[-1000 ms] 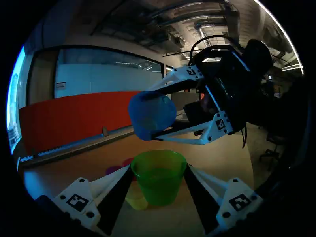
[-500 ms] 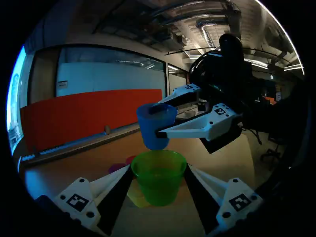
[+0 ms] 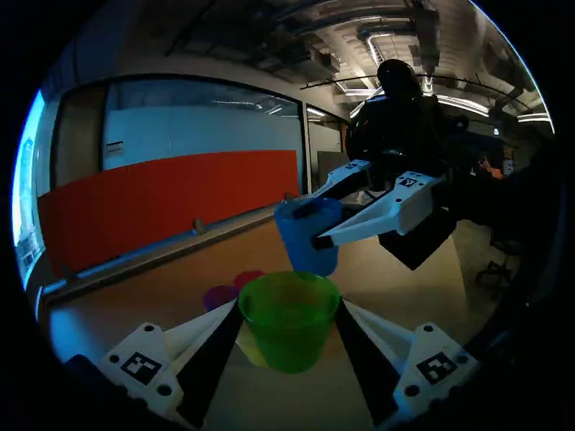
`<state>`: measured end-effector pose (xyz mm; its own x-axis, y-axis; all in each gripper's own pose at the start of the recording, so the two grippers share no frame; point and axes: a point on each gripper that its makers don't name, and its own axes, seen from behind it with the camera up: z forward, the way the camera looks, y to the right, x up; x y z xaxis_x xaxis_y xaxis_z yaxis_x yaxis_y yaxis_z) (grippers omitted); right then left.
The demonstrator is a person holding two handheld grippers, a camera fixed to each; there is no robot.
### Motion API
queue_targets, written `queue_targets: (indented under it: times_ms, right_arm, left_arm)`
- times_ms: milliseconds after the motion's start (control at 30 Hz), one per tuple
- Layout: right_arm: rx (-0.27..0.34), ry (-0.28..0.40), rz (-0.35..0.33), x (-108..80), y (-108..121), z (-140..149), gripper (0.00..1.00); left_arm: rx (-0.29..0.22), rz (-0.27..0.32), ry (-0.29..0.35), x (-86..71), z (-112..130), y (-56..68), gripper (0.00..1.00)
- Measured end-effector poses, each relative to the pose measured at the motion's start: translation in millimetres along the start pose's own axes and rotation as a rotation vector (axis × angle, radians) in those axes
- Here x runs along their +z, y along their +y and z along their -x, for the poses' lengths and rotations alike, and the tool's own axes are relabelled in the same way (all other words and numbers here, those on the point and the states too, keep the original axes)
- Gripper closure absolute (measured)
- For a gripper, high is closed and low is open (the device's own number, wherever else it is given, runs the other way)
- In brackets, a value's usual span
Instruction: Pour water
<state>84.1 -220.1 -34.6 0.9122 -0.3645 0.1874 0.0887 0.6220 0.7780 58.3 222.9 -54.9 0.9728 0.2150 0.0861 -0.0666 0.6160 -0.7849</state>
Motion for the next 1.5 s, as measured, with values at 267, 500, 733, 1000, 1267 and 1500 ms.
queue_targets:
  times_ms: [267, 500, 733, 1000, 1267, 1500]
  right_arm:
    - [-0.010, -0.058, -0.045, -7.4, -6.4, 23.6, 0.09]
    - [-0.017, -0.097, -0.062, -11.0, -7.8, 42.0, 0.09]
    - [-0.026, -0.153, -0.074, -16.6, -3.9, 68.0, 0.09]
    - [-0.050, -0.220, -0.100, -20.2, -4.5, 97.8, 0.09]
    - [-0.067, -0.288, -0.124, -24.1, -3.4, 128.2, 0.09]
    - [-0.062, -0.324, -0.121, -23.0, 2.8, 148.8, 0.09]
  left_arm:
    - [0.021, 0.003, -0.055, -0.8, 15.8, -0.5, 0.13]
    - [0.027, 0.000, -0.090, -0.9, 26.3, -2.9, 0.13]
    - [0.029, -0.001, -0.132, 0.2, 41.9, -5.3, 0.13]
    - [0.028, 0.002, -0.184, 4.1, 62.6, -7.0, 0.13]
    - [0.024, 0.001, -0.233, 7.1, 85.0, -9.4, 0.13]
    - [0.010, -0.006, -0.261, 9.1, 99.4, -14.2, 0.13]
